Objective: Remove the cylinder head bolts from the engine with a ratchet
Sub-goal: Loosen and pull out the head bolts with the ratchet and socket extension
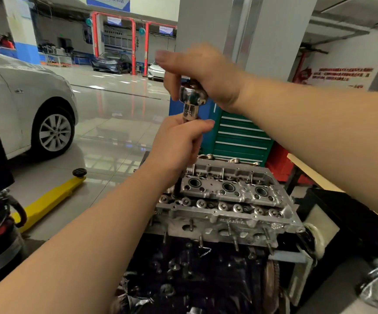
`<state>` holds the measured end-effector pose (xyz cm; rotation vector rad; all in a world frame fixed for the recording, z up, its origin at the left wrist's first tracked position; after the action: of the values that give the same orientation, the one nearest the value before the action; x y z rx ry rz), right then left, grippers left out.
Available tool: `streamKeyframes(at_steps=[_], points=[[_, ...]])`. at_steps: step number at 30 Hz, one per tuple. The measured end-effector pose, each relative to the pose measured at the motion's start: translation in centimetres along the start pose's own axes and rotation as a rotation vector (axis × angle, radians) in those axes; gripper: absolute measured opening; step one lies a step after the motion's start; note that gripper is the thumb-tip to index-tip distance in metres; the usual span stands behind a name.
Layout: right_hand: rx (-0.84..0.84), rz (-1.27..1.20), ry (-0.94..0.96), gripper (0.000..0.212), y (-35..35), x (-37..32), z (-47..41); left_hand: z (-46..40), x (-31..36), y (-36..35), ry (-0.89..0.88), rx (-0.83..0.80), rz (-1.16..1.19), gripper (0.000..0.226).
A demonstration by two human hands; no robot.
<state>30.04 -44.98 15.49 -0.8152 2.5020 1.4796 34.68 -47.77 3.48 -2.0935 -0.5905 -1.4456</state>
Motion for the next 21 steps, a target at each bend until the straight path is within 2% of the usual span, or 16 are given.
streamKeyframes(at_steps=[5,8,11,12,14,16,19,21], points=[[0.102,-0.136,0.053,0.061,-0.8,0.4,-0.8,-0.3,-0.3,0.6,0.014,0.001,0.000,0.048],[0.244,0.017,-0.016,0.057,0.0,0.7,-0.7,0.1,-0.4,0.6,0.031,0.060,-0.034,0.046],[0.342,0.237,-0.125,0.054,0.5,0.8,-0.6,0.9,1.2,0.6,0.005,0.157,-0.068,0.016],[0.356,0.283,-0.143,0.054,0.5,0.9,-0.6,1.3,2.4,0.9,-0.052,0.217,-0.090,0.019],[0.387,0.268,-0.155,0.056,0.7,1.0,-0.2,2.0,5.4,1.2,-0.219,0.301,-0.130,0.044],[0.420,0.130,-0.159,0.051,1.3,1.6,0.5,2.1,8.3,0.4,-0.323,0.270,-0.317,0.049],[0.435,-0.122,-0.106,0.037,2.0,3.0,1.7,0.7,9.7,-1.5,-0.196,0.164,-0.887,0.045],[0.416,-0.155,-0.046,0.042,2.0,3.3,2.3,-0.2,10.1,-2.1,-0.122,0.127,-1.154,0.034]])
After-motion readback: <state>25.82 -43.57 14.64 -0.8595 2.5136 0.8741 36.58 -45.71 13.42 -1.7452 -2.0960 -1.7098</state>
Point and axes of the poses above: each hand's wrist, its own z-axis away from the middle knuckle, its own y-axis out of the back of the hand, x = y × z, the point moved 5 cm from there along -z, towards the middle knuckle, and after that the axes turned 11 degrees about y, right-handed, at the moved point
